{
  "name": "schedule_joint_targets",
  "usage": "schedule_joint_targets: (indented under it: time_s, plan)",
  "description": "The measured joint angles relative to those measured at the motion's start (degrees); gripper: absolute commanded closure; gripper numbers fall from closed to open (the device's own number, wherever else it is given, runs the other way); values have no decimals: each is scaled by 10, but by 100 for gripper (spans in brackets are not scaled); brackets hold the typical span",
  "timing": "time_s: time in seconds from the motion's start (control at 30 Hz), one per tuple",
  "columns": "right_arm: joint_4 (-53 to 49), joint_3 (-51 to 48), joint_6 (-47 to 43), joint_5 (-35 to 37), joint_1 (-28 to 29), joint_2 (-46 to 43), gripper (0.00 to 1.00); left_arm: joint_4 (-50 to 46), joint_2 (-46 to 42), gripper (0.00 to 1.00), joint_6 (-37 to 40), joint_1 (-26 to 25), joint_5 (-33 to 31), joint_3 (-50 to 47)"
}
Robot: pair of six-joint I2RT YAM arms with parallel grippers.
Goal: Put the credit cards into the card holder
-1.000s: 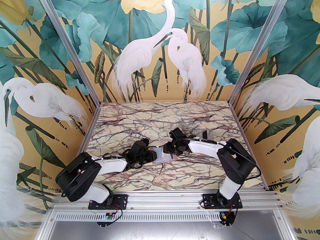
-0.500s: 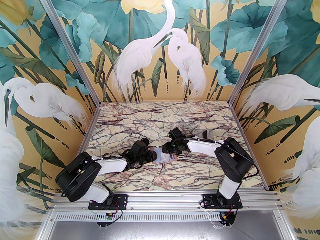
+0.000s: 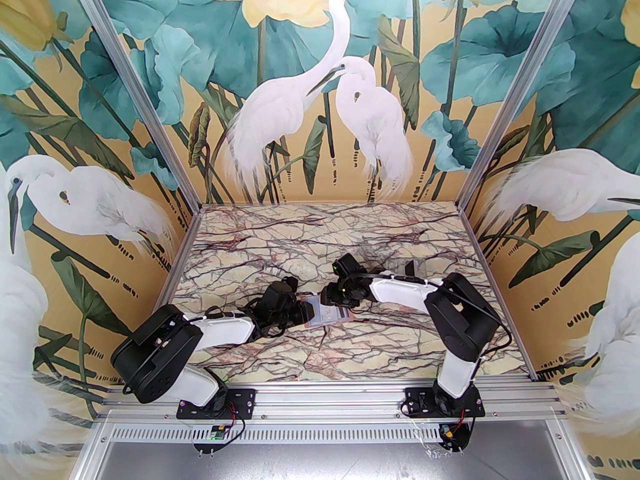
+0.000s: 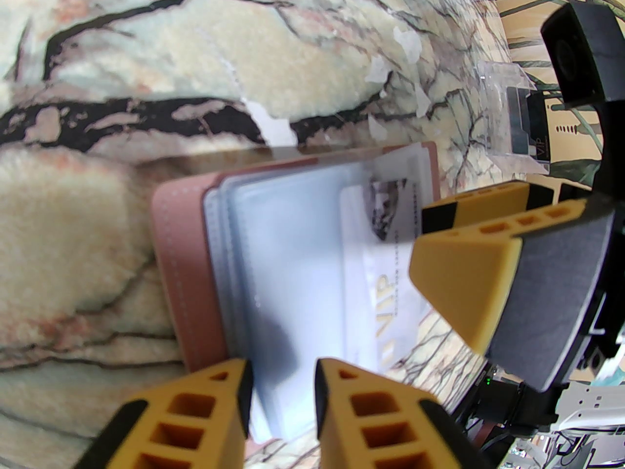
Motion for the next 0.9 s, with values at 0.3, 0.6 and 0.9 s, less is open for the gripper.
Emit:
schedule_joint_targets:
  time_s: [0.3,0.6,0.9]
  plan:
    - [-9,11,-3,0,9,5,49,0,0,69,0,0,0,0]
    - [-33,15,-13,28,10,-1,44,0,0,69,0,0,0,0]
    - [-52,15,-24,62,10,-30,86,0,0,70,0,0,0,0]
